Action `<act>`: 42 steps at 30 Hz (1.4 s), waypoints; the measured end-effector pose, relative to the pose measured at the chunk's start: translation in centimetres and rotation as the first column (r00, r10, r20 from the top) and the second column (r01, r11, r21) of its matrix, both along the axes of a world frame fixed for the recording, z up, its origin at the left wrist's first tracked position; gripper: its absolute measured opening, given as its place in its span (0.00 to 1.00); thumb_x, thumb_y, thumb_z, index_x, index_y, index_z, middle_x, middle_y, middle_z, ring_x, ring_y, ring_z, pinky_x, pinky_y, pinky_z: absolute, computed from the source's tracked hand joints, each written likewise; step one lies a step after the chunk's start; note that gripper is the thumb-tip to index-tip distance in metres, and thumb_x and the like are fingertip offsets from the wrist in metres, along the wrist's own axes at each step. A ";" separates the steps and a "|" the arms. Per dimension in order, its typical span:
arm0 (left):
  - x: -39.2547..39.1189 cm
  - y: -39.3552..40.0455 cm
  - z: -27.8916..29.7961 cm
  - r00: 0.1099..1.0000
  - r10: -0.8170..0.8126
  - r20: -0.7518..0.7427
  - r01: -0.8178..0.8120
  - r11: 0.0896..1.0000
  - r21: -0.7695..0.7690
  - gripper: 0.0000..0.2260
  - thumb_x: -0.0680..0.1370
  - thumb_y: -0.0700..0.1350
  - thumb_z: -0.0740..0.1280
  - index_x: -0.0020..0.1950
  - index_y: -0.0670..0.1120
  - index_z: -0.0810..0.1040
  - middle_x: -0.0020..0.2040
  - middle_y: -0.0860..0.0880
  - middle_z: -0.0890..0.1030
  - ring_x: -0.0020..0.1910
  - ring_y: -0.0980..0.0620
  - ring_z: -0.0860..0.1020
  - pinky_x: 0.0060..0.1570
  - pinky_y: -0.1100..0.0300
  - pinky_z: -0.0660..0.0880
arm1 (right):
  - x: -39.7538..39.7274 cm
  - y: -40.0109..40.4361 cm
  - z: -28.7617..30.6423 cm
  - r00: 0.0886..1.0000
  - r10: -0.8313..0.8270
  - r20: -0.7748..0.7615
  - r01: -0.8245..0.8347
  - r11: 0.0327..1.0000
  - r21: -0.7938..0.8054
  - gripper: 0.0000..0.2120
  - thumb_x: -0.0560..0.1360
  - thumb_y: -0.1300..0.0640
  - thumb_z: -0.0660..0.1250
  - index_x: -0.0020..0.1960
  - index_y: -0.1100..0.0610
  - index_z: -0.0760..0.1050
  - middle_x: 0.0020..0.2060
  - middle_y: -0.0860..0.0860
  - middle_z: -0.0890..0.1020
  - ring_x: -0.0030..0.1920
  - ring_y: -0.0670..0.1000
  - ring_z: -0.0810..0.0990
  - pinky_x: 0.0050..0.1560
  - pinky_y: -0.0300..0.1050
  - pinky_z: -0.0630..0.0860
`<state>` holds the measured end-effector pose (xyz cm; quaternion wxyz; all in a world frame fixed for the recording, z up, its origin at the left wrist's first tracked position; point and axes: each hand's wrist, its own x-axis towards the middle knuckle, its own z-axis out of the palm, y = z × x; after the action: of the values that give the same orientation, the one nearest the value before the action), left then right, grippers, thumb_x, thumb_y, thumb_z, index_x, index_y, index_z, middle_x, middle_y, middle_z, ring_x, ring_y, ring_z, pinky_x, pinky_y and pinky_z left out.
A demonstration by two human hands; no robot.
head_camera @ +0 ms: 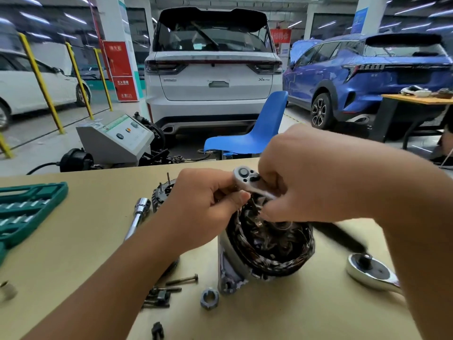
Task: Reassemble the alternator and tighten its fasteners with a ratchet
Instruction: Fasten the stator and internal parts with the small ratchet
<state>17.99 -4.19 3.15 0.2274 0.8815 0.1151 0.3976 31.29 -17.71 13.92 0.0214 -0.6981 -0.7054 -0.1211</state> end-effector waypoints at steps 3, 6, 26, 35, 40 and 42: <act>0.0 0.1 0.0 1.000 -0.019 -0.017 0.019 1.000 -0.021 0.07 0.78 0.46 0.69 0.47 0.46 0.86 0.33 0.48 0.80 0.32 0.43 0.76 0.32 0.46 0.75 | 0.2 0.1 -0.1 0.995 -0.032 -0.092 0.033 0.999 0.008 0.08 0.67 0.47 0.72 0.36 0.51 0.80 0.29 0.46 0.77 0.34 0.46 0.76 0.32 0.44 0.75; -0.3 0.4 0.1 0.999 -0.033 -0.036 0.032 0.999 -0.027 0.09 0.78 0.46 0.69 0.44 0.42 0.83 0.34 0.46 0.79 0.33 0.42 0.75 0.35 0.44 0.75 | 0.7 0.5 -0.4 1.000 -0.008 0.013 0.005 0.976 0.217 0.04 0.71 0.53 0.68 0.44 0.46 0.80 0.38 0.44 0.79 0.43 0.53 0.78 0.42 0.49 0.76; -0.4 0.3 0.2 0.998 -0.009 -0.054 0.012 0.998 0.059 0.11 0.78 0.47 0.70 0.42 0.41 0.83 0.32 0.48 0.77 0.32 0.46 0.73 0.33 0.48 0.72 | 0.1 0.1 0.0 0.999 -0.029 0.028 0.021 0.969 0.245 0.04 0.70 0.54 0.70 0.45 0.48 0.80 0.40 0.48 0.80 0.42 0.54 0.79 0.45 0.51 0.75; -0.3 0.5 -0.2 1.000 -0.006 -0.017 0.006 1.000 0.009 0.12 0.78 0.48 0.70 0.45 0.40 0.84 0.35 0.45 0.81 0.34 0.43 0.76 0.36 0.44 0.74 | 0.6 0.6 -0.2 0.998 -0.036 0.052 0.021 0.963 0.267 0.03 0.70 0.54 0.70 0.44 0.48 0.80 0.38 0.47 0.80 0.42 0.54 0.78 0.44 0.49 0.72; 0.0 0.4 -0.1 0.998 -0.055 -0.002 0.055 0.998 -0.022 0.09 0.79 0.46 0.70 0.52 0.44 0.87 0.41 0.43 0.85 0.40 0.37 0.81 0.40 0.40 0.77 | -0.1 0.4 -0.3 0.999 -0.030 -0.041 0.030 1.000 -0.006 0.12 0.65 0.47 0.72 0.29 0.52 0.75 0.24 0.45 0.75 0.28 0.44 0.72 0.28 0.40 0.68; -0.2 0.7 -0.2 0.999 -0.044 -0.001 0.044 0.999 -0.021 0.09 0.78 0.47 0.70 0.49 0.43 0.86 0.38 0.44 0.83 0.37 0.39 0.79 0.38 0.42 0.76 | 0.3 0.6 -0.4 0.997 -0.021 -0.069 0.031 0.989 0.146 0.02 0.68 0.52 0.71 0.36 0.47 0.79 0.31 0.43 0.78 0.37 0.48 0.77 0.37 0.45 0.74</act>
<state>17.82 -3.45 2.92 0.2450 0.8817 0.1001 0.3905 31.55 -17.11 13.51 0.0949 -0.7074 -0.6842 -0.1498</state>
